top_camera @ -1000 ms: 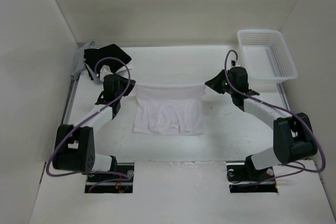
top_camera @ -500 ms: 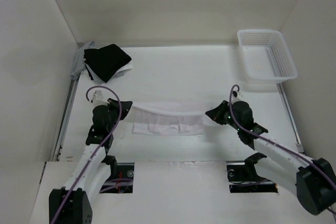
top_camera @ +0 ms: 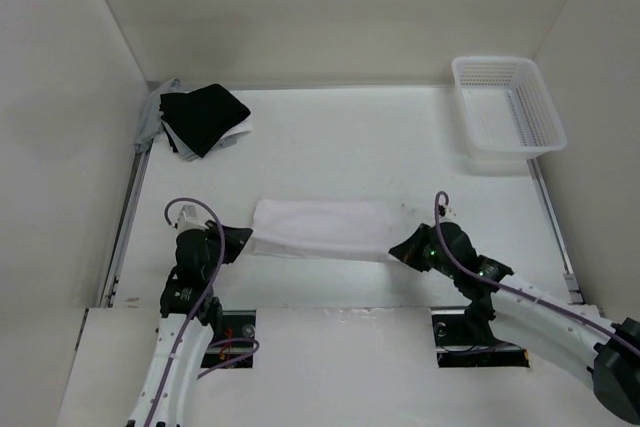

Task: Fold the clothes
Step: Fold the tank top

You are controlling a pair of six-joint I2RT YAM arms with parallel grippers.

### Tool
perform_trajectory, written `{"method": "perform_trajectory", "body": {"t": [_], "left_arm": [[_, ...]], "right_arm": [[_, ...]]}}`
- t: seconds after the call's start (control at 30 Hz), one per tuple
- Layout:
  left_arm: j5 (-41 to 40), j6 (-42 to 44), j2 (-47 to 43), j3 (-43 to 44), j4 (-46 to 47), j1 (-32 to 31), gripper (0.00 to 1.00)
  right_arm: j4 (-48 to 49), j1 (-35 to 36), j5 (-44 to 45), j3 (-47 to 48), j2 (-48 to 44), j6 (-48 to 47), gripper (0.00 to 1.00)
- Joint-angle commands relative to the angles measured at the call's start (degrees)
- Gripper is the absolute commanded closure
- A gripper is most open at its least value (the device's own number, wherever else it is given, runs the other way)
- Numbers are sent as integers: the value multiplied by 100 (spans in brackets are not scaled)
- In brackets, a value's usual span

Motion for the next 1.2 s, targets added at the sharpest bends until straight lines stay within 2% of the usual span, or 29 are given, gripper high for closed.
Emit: {"method": "perform_trajectory", "body": {"t": [0.0,0.1,0.17,0.3,0.4,0.43,0.5,0.6,0.77,0.9,1.03,1.13,1.17], "left_arm": [[-77,-157,-52,-29,-560,50,96],[-244,-148,-113,77,-762,33,95],[-349,-105,-174,147,-771,15,90],[-612,167,-157,437,-763,-38,71],[-964,378,-131,701,-693,-134,70],[-1104,448,-87,771,-536,-230,72],[-1132,484,149,807,-70,-476,73],[-1184,309,1044,859,773,-1265,74],[-2044,36,2363,956,2171,-3110,75],[-2748,-43,3312,1167,2839,-4403,75],[-2872,-43,3946,1202,3297,-4801,75],[-2837,-78,4044,1123,3508,-4810,75],[-2837,-78,4053,1097,3535,-4810,75]], "right_arm": [[-203,320,469,-21,200,521,100],[-440,452,786,-13,227,697,99],[-554,470,935,5,96,741,97],[-555,470,927,75,-142,558,71],[-450,277,822,303,-151,-48,54],[-258,189,770,330,-55,-215,51],[129,5,568,374,243,-418,49],[805,-426,68,436,1050,-611,48],[1843,-611,-549,374,1940,-568,50],[2028,-664,-611,339,2353,-375,58],[2503,-752,-742,269,2687,-243,72],[2819,-997,-760,181,2846,-155,93],[2829,-1085,-699,137,2751,-146,97]]}}
